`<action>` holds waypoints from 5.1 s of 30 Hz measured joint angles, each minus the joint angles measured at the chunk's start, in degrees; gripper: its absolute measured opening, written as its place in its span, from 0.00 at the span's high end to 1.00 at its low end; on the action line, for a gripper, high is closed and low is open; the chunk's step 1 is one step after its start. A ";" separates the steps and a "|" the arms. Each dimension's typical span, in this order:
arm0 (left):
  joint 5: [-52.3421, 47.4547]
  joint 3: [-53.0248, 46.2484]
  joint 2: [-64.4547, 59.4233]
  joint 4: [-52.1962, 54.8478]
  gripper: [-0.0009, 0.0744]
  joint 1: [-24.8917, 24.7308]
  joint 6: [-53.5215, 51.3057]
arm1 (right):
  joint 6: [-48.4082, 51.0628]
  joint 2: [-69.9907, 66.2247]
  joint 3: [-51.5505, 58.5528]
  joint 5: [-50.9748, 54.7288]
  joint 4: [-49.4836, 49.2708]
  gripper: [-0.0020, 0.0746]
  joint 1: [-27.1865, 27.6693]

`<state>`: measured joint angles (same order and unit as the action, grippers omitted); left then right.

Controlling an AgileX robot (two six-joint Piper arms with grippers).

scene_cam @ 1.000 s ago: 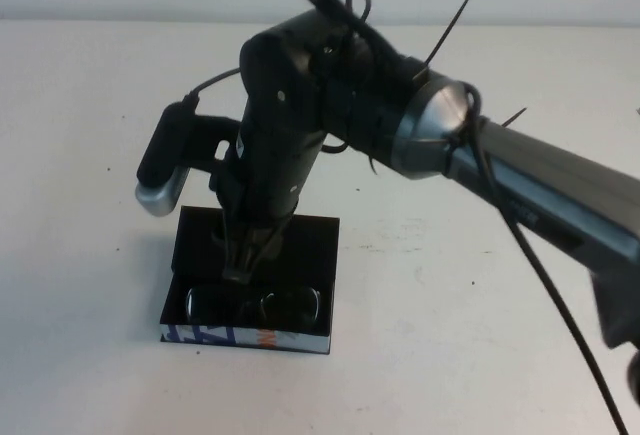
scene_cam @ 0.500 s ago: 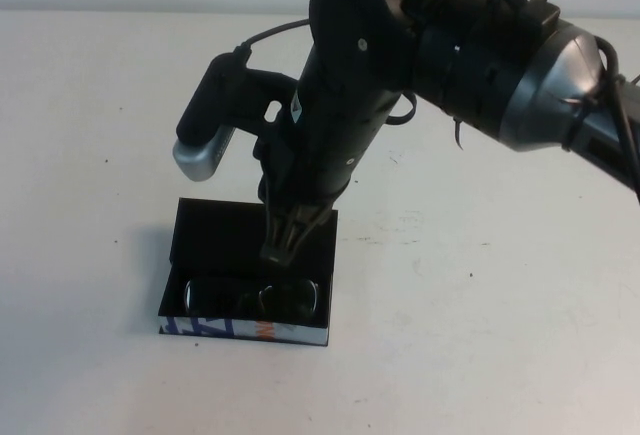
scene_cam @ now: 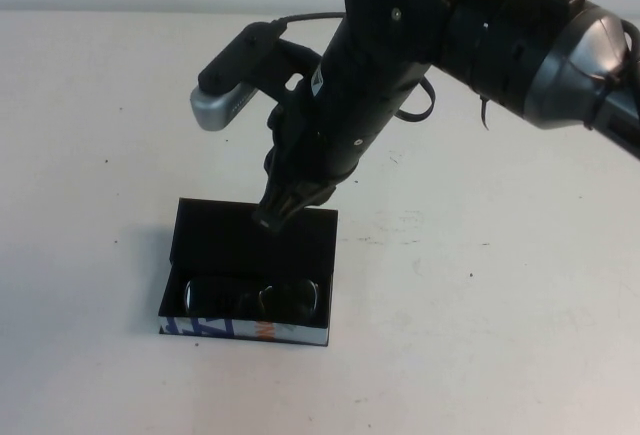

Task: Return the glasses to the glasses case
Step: Close the glasses case

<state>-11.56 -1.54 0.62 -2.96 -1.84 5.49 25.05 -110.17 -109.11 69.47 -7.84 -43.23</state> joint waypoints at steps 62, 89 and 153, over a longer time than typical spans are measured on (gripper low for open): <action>-30.48 29.19 -98.50 -95.35 0.99 -6.53 -108.56 | -10.08 -26.34 -22.63 -0.01 -8.02 0.99 8.81; -29.37 29.19 -98.50 -95.35 0.99 -6.53 -109.36 | -10.08 -27.63 -24.30 -3.61 -9.74 0.99 8.81; -32.85 29.19 -68.39 -75.34 0.99 -6.53 -83.51 | -19.36 1.26 5.39 0.69 -5.82 0.99 1.23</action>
<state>-44.40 27.65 -67.76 -78.30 -8.37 -78.02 5.69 -108.90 -103.72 70.15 -13.66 -42.00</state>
